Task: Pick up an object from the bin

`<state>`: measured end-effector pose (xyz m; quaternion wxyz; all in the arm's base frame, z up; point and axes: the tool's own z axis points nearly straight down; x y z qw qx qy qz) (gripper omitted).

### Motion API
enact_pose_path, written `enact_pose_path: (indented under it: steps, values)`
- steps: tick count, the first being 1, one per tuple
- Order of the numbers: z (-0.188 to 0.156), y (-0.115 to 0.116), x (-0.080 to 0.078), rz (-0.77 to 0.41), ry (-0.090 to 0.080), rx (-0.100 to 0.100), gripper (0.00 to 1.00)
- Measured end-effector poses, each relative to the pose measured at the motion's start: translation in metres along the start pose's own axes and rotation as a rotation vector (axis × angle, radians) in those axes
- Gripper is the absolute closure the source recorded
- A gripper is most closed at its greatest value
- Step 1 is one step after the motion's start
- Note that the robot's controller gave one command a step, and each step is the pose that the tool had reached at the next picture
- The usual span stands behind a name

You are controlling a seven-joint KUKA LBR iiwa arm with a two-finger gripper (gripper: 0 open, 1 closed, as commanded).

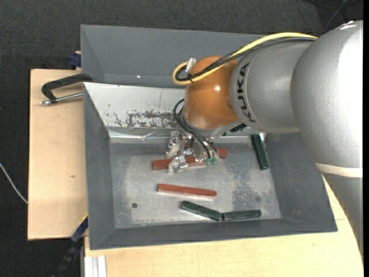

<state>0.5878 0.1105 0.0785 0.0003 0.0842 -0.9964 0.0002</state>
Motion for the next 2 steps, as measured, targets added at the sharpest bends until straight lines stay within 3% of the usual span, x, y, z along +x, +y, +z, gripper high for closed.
enact_pose_path:
  steps: [1, 2]
  values:
    - [0.000, 0.000, 0.000, 0.000, -0.001, 0.000, 1.00]
    - [-0.127, 0.009, 0.006, -0.056, -0.007, -0.002, 1.00]
